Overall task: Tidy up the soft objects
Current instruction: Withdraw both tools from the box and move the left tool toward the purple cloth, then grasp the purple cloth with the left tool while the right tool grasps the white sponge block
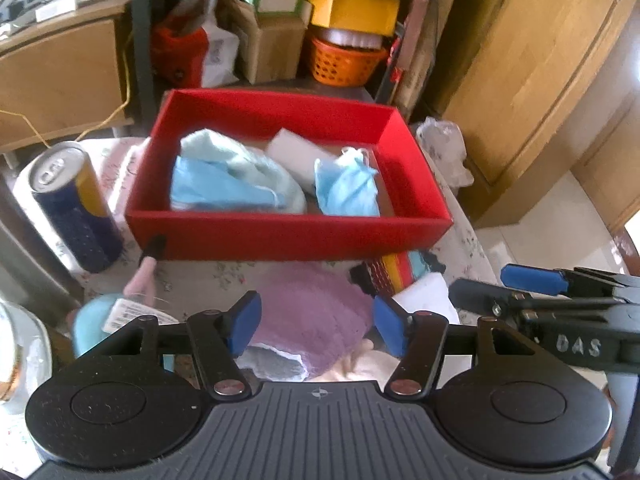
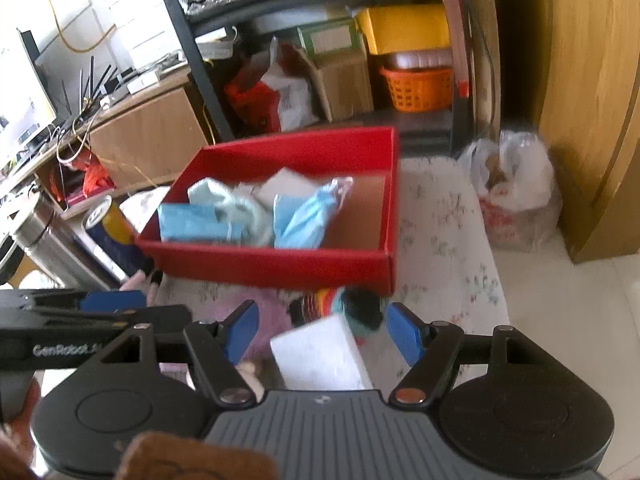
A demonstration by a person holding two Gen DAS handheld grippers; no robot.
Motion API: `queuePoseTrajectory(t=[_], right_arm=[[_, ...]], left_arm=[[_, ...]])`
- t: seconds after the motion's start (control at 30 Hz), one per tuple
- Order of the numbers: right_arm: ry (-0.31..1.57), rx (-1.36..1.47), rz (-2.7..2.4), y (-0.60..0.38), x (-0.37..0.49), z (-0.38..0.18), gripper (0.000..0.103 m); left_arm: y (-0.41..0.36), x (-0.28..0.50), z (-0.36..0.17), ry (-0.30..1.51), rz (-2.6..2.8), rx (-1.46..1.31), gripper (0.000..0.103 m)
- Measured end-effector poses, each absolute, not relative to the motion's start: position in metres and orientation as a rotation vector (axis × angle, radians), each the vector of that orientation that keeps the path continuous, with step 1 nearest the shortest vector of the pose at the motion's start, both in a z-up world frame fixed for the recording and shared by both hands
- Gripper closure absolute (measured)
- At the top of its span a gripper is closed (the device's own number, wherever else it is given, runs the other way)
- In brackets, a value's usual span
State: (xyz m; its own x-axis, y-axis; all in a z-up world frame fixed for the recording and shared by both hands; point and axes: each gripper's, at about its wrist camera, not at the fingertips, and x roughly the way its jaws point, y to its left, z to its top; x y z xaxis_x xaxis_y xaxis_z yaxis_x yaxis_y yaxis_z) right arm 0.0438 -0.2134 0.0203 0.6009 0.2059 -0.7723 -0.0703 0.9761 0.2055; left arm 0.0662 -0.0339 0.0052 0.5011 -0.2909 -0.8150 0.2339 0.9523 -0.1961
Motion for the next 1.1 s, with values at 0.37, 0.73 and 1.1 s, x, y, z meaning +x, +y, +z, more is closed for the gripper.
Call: queuePoseTrajectory(t=[0.37,0.73,1.1], right_arm=[[0.955,0.194,0.163,-0.222,0.027,0.011,0.060],[1.005,0.216,0.146,-0.233,0.036,-0.005,0.060],[1.054,0.180,0.141,-0.223,0.052,-0.022,0.060]], left_arm=[[-0.061,0.084,-0.035,1.106,-0.328,0.049,0.033],[-0.060,0.105,-0.056,1.200,-0.291,0.024,0.054],[-0.009,0.105,-0.028,1.207,-0.305,-0.274,0.087]])
